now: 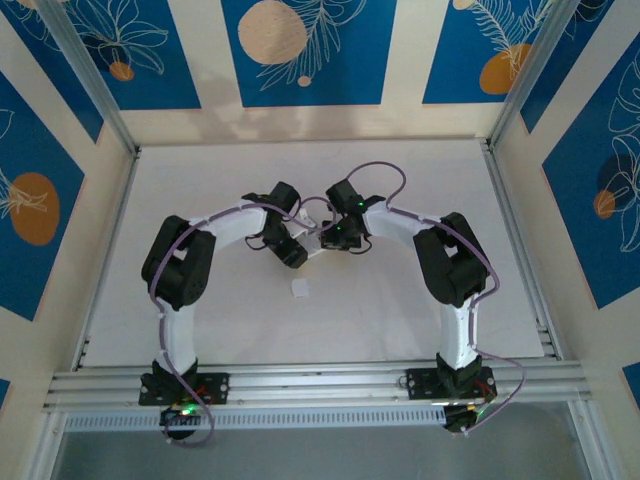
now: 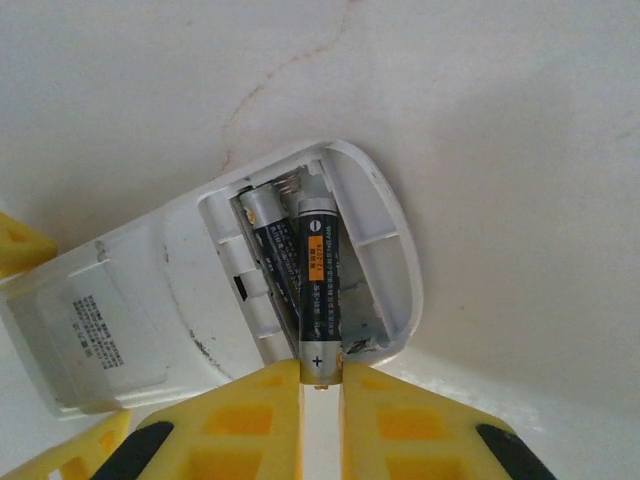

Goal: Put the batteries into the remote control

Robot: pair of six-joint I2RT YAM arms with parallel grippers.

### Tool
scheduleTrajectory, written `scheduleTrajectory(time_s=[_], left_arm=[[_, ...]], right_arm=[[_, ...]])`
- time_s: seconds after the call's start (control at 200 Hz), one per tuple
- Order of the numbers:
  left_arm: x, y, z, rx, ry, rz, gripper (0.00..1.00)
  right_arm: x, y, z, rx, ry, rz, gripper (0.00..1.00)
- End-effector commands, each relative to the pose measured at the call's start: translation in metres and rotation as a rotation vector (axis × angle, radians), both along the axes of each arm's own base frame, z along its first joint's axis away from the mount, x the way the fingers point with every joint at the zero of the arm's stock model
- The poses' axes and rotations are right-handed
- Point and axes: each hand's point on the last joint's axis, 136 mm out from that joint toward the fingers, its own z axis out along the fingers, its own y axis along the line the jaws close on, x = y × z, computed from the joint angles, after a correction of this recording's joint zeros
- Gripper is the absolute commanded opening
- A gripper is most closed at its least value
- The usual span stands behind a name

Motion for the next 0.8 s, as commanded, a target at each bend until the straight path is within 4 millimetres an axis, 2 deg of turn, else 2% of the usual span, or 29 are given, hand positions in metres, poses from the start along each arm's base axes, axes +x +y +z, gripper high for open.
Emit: scheduleTrajectory(time_s=[0.0,0.35,0.795], left_arm=[[0.002,0.0,-0.003,-0.005,0.024,-0.01,0.67],[0.002,0.0,-0.004,-0.005,0.027,-0.01,0.67],[0.002,0.0,-0.004,-0.006,0.03,-0.009,0.67]], right_arm=[[0.004,0.002,0.003,-0.004,-0.031,0.091,0.16],[0.006,-0.006,0.017,0.083,-0.061,0.15,0.13],[0.006,-0.004,0.001,0.083,-0.011,0.13,0.13]])
